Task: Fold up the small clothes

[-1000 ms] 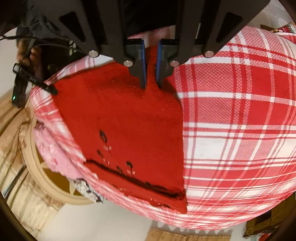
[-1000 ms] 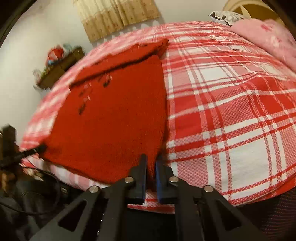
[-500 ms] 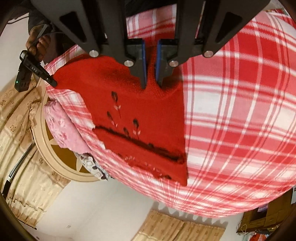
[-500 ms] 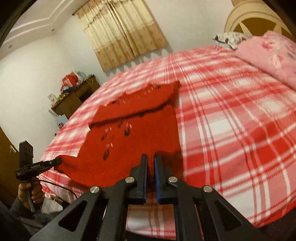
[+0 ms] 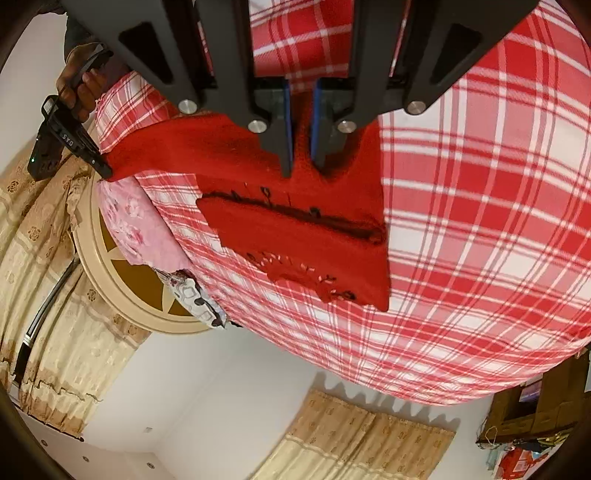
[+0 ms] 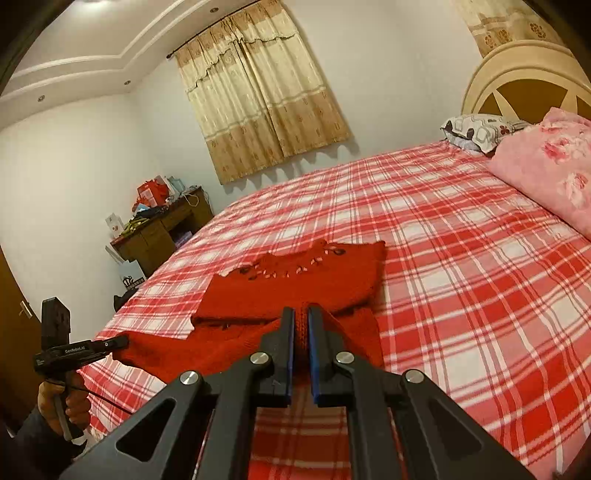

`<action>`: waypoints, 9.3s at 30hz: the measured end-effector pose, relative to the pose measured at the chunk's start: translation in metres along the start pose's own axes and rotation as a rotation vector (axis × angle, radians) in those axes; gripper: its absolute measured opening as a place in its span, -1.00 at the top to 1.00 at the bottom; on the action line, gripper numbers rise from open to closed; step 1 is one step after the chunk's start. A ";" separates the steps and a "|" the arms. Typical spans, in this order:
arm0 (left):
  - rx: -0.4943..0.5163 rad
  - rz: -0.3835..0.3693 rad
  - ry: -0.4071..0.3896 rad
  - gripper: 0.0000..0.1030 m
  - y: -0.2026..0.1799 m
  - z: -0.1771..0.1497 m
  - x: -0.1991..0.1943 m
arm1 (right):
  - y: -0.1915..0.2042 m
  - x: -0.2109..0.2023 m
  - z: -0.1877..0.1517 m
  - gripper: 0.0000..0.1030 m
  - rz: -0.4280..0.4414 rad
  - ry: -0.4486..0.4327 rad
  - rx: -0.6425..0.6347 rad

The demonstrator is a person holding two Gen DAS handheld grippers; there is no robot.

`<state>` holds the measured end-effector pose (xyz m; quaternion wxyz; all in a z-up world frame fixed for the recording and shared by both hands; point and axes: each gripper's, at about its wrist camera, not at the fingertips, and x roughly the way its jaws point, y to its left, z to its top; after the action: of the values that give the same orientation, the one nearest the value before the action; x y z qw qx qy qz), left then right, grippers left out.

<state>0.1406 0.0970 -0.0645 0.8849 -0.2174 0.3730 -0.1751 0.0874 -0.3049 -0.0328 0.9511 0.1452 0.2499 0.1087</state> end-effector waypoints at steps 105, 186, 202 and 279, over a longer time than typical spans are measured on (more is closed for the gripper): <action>0.182 0.381 0.060 -0.26 0.040 0.048 0.142 | -0.068 0.196 0.008 0.26 -0.234 0.337 -0.032; 0.216 0.392 0.094 -0.80 0.058 0.001 0.104 | 0.102 0.250 -0.059 -0.05 -0.112 0.413 -0.407; 0.220 0.434 0.071 -0.81 0.086 0.039 0.081 | 0.177 0.240 -0.079 -0.08 -0.014 0.340 -0.710; -0.039 -0.115 0.109 0.73 0.021 0.154 0.203 | 0.148 0.222 -0.027 0.87 0.006 0.220 -0.587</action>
<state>0.3914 0.0580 -0.0972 0.8472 -0.2459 0.4110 -0.2299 0.2431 -0.0991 -0.1051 0.9193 -0.1475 0.3089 0.1943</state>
